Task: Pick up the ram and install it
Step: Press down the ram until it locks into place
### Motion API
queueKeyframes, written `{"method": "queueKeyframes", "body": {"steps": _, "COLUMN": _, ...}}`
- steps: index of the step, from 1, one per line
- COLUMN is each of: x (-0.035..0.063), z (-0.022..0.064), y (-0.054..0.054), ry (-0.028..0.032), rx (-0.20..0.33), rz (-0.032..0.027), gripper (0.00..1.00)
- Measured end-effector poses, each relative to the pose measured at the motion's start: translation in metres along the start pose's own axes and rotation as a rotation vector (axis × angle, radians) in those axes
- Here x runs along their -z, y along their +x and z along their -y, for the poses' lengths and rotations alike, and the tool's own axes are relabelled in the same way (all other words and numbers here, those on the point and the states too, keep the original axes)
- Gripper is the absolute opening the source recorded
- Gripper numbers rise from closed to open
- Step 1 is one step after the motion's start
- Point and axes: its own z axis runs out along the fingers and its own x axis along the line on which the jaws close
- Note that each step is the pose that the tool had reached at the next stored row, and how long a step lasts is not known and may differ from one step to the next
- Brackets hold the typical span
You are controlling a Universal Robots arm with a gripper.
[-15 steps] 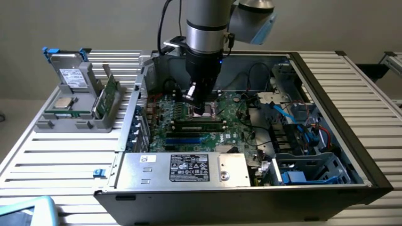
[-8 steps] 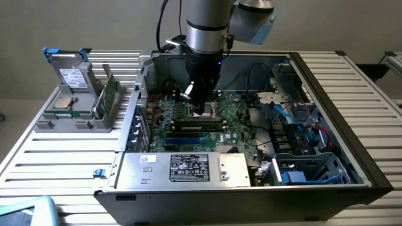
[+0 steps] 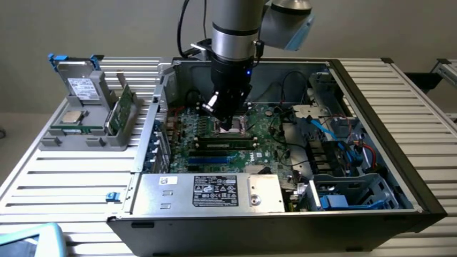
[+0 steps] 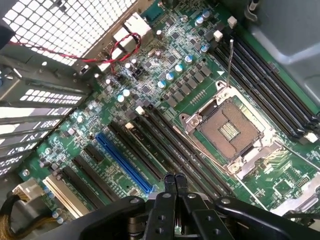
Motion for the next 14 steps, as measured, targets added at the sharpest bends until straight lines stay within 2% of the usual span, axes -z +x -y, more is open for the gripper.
{"method": "queueKeyframes", "body": {"steps": 14, "x": 0.0, "z": 0.0, "y": 0.0, "ry": -0.0133, "rx": -0.203, "rz": 0.0023, "gripper": 0.11}}
